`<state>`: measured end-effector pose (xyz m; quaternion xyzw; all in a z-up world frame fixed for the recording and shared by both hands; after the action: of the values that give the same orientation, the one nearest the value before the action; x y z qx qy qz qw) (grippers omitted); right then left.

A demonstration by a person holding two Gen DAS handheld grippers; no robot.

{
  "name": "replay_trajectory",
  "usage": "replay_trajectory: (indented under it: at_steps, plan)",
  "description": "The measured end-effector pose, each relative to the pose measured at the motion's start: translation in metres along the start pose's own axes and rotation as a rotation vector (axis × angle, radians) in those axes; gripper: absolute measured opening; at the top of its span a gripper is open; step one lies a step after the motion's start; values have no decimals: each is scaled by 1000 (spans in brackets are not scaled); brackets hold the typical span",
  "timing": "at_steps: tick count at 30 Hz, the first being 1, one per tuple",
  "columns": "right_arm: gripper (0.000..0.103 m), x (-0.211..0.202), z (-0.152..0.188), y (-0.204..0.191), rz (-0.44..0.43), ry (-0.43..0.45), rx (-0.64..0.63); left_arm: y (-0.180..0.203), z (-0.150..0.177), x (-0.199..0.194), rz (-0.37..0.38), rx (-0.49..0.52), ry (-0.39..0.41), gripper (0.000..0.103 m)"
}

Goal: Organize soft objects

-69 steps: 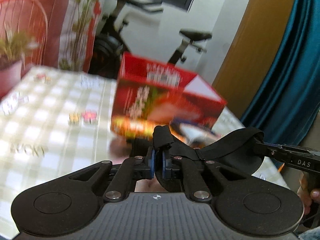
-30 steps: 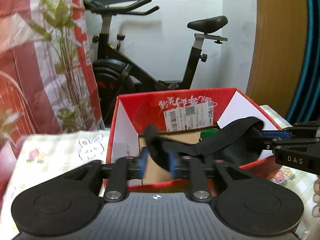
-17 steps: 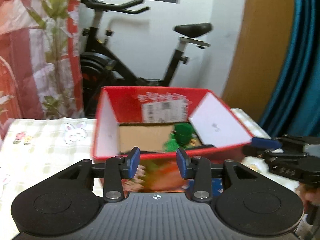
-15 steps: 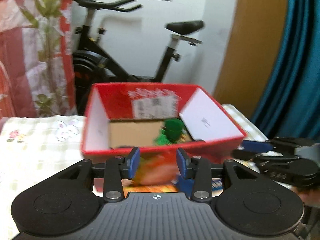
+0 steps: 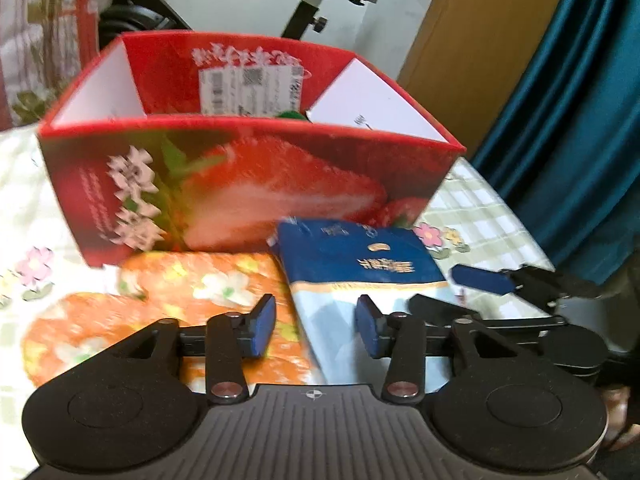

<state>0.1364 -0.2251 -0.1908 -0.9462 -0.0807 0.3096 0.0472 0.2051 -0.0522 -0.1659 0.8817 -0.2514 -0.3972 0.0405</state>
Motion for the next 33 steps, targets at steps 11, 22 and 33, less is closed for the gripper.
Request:
replay_trajectory:
  at_steps: [11,22,33]
  plan:
    - [63,8,10,3,-82,-4,128,7,10,9,36,1,13,30]
    - [26,-11,19,3,-70,22,144,14,22,-13,13,-12,67,25]
    - [13,-39,10,-5,-77,103,134,14,22,-44,7,-29,136,23]
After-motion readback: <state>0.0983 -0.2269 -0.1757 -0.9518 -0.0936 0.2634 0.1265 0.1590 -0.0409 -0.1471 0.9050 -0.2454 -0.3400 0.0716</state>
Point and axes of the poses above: each gripper's, at about its wrist camera, not at the fingertips, and x roughly the way its jaws point, y to its right, z to its underside, the point moved 3 cm from there along x, roughly the way its jaws point, and after that the axes turned 3 degrees about y, right-handed, at the moved point
